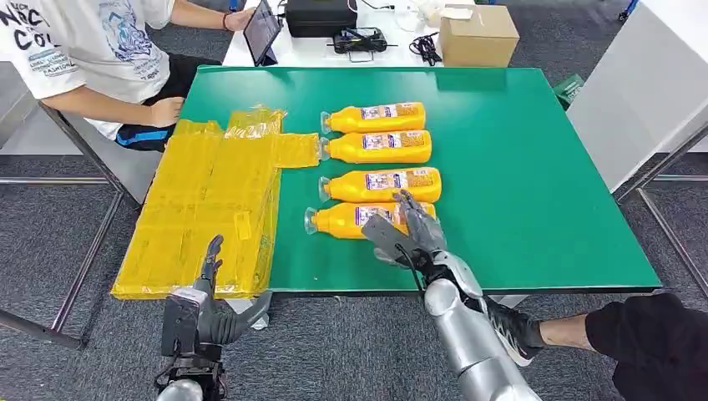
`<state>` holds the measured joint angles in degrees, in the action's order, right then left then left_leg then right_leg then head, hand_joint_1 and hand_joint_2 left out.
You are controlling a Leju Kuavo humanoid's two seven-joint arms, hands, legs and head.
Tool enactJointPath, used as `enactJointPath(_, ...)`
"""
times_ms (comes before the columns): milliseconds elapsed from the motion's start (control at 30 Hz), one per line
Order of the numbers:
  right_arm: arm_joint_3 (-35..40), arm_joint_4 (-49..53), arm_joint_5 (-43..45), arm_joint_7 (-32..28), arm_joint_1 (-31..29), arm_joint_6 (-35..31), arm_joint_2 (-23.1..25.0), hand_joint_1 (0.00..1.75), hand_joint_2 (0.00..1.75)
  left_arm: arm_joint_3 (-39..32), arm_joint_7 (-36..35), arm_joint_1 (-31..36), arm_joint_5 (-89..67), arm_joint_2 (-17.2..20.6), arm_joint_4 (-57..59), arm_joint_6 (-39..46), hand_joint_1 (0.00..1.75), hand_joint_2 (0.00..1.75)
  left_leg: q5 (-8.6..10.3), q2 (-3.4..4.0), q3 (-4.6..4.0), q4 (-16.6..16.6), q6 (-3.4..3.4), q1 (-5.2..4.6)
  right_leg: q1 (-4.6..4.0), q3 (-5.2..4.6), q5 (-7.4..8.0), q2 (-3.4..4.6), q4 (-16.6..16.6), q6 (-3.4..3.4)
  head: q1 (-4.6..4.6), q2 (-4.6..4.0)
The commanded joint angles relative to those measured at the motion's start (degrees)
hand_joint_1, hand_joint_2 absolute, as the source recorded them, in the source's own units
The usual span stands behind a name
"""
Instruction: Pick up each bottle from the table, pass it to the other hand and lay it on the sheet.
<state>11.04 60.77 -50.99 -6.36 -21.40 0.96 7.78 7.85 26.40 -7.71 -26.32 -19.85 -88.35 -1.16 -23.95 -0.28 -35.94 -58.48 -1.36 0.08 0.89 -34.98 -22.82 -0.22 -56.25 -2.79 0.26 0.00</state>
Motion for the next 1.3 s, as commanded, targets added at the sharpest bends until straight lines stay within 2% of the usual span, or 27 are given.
enactJointPath(33,2.0,3.7,0.3,0.1,-1.2,-0.4,-2.4,0.0,1.75,-0.8,-0.3,1.7,0.8,-0.2,4.1,-0.6,0.0,1.75,-0.03,-0.04,0.11,0.0,0.04,0.0,-0.01,0.12,-0.05,-0.05,0.0,0.07,0.0,0.0)
enactJointPath(133,1.7,2.2,-8.0,2.9,-2.4,-5.2,-2.7,0.0,1.75,-0.6,-0.2,1.6,0.9,-0.2,4.7,-0.4,0.0,1.75,-0.1,0.0,0.29,0.1,0.07,0.04,-0.05,0.3,-0.09,-0.01,0.1,0.12,0.0,0.0)
enactJointPath(233,1.7,2.3,-7.9,2.9,-2.5,-5.2,-2.7,0.0,1.75,-0.6,-0.2,1.6,0.9,-0.2,4.7,-0.4,0.0,1.75,-0.1,0.01,0.26,0.0,0.07,0.02,-0.03,0.27,-0.1,0.0,0.0,0.11,0.0,0.0)
enactJointPath(333,0.7,0.8,-13.2,4.7,-3.3,-6.3,-2.4,0.0,1.75,-0.3,-0.3,1.7,1.1,-0.2,4.7,-0.6,0.0,1.75,-0.09,0.04,0.21,0.0,0.06,0.02,-0.03,0.21,-0.08,0.03,0.0,0.1,0.0,0.0)
enactJointPath(467,-1.6,-9.2,-17.4,5.0,-8.2,-5.3,-2.7,0.0,1.75,0.2,-0.5,2.3,1.3,-0.2,5.9,-0.9,0.0,1.75,-0.1,0.02,0.31,0.0,0.08,0.04,-0.05,0.32,-0.09,0.02,0.0,0.14,0.0,0.0)
enactJointPath(567,-2.4,-18.6,-17.1,3.4,-13.3,-5.5,-3.0,0.0,1.75,0.0,-0.3,2.9,1.3,-0.2,7.1,-1.3,0.0,1.75,-0.02,0.05,0.14,0.0,0.03,0.0,0.0,0.14,-0.01,0.04,0.0,0.06,0.0,0.0)
enactJointPath(667,-2.4,-19.3,-17.1,3.4,-13.8,-5.3,-3.0,0.0,1.75,0.0,-0.2,3.0,1.2,-0.2,7.2,-1.4,0.0,1.75,-0.05,0.05,0.27,0.0,0.06,0.02,-0.03,0.28,-0.03,0.04,0.1,0.1,0.0,0.0)
enactJointPath(733,-1.9,-23.0,-16.9,2.1,-16.5,-3.4,-3.2,0.0,1.75,0.0,-0.1,3.2,1.2,-0.2,7.4,-1.6,0.0,1.75,-0.02,0.04,0.14,0.0,0.03,0.01,-0.01,0.13,-0.02,0.03,0.0,0.07,0.0,0.0)
enactJointPath(933,0.2,-36.4,-14.4,-1.4,-27.4,-0.2,-2.3,0.0,1.75,-0.4,0.2,4.5,1.2,-0.2,9.1,-2.1,0.0,1.75,-0.07,0.14,0.24,0.0,0.07,-0.01,0.0,0.19,-0.05,0.12,0.0,0.11,-0.02,0.0)
enactJointPath(1300,0.6,-38.3,-12.5,-3.3,-29.0,2.0,-2.0,0.0,1.75,-0.6,0.3,4.7,1.2,-0.2,9.2,-2.3,0.0,1.75,-0.03,0.0,0.13,0.0,0.04,0.0,0.0,0.14,-0.05,0.0,0.0,0.08,0.0,0.0)
